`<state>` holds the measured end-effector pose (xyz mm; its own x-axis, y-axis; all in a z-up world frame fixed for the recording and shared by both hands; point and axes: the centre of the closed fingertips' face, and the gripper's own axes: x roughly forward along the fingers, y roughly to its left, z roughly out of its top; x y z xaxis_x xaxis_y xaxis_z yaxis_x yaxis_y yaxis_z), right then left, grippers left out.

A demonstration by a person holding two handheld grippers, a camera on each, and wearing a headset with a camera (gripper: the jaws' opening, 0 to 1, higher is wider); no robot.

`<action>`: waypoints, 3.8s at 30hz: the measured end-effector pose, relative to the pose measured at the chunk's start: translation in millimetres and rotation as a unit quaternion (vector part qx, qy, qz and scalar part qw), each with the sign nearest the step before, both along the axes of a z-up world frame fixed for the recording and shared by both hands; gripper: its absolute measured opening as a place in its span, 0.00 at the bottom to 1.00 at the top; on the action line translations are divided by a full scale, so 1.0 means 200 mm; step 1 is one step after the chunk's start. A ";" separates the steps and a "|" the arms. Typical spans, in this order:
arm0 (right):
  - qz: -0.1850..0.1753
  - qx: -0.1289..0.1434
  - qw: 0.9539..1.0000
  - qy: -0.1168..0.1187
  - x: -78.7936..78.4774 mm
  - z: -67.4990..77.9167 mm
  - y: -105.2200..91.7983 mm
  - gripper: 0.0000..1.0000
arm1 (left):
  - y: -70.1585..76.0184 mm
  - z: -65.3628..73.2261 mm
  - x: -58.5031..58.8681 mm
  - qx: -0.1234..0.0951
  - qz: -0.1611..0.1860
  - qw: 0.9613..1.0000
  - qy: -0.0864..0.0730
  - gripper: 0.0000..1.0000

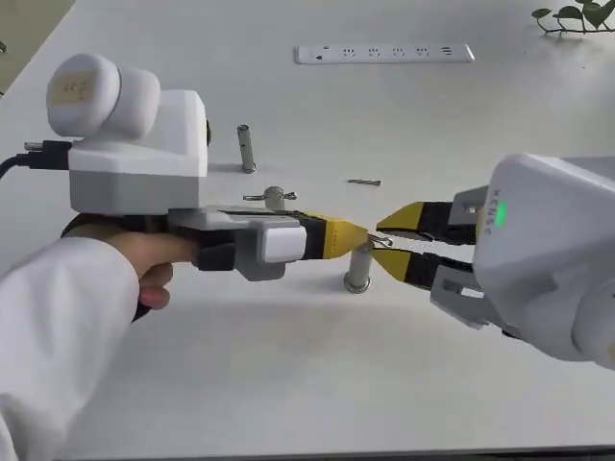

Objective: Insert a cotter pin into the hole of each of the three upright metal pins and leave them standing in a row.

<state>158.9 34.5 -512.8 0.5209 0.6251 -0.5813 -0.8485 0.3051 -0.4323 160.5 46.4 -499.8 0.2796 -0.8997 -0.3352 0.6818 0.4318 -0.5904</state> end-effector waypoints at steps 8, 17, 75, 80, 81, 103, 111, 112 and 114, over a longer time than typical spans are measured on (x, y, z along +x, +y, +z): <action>-0.030 0.177 0.969 0.170 -0.05 0.03 -0.01 0.10 | 0.03 0.03 -0.06 0.014 -0.054 0.996 -0.063 0.00; -0.004 0.220 0.941 0.256 -0.13 0.02 0.00 0.15 | 0.01 0.09 -0.15 0.033 -0.143 0.972 -0.182 0.00; 0.053 0.076 0.971 0.219 -0.05 -0.13 -0.15 0.00 | 0.00 -0.13 0.03 0.153 -0.187 0.931 -0.273 0.38; 0.046 0.062 0.973 0.218 0.02 -0.16 -0.21 0.00 | -0.05 -0.19 0.06 0.167 -0.198 0.928 -0.268 0.37; 0.045 0.059 0.973 0.218 0.03 -0.17 -0.21 0.00 | -0.05 -0.20 0.07 0.171 -0.200 0.927 -0.267 0.36; 0.065 0.049 0.969 0.233 0.06 -0.22 -0.21 0.00 | -0.10 -0.27 0.10 0.185 -0.210 0.928 -0.245 0.13; 0.075 0.040 0.969 0.231 0.06 -0.24 -0.20 0.00 | -0.10 -0.27 0.10 0.186 -0.214 0.927 -0.246 0.12; 0.076 0.038 0.969 0.231 0.05 -0.24 -0.20 0.00 | -0.10 -0.27 0.10 0.186 -0.214 0.927 -0.245 0.12; 0.078 0.036 0.969 0.231 0.05 -0.24 -0.19 0.00 | -0.10 -0.28 0.10 0.186 -0.215 0.926 -0.248 0.12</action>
<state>169.1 -4.2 -561.4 0.1117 0.7232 -0.6815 -0.9847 0.1731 0.0223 180.2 25.8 -554.8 0.1238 -0.8113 -0.5714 0.9856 0.1676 -0.0243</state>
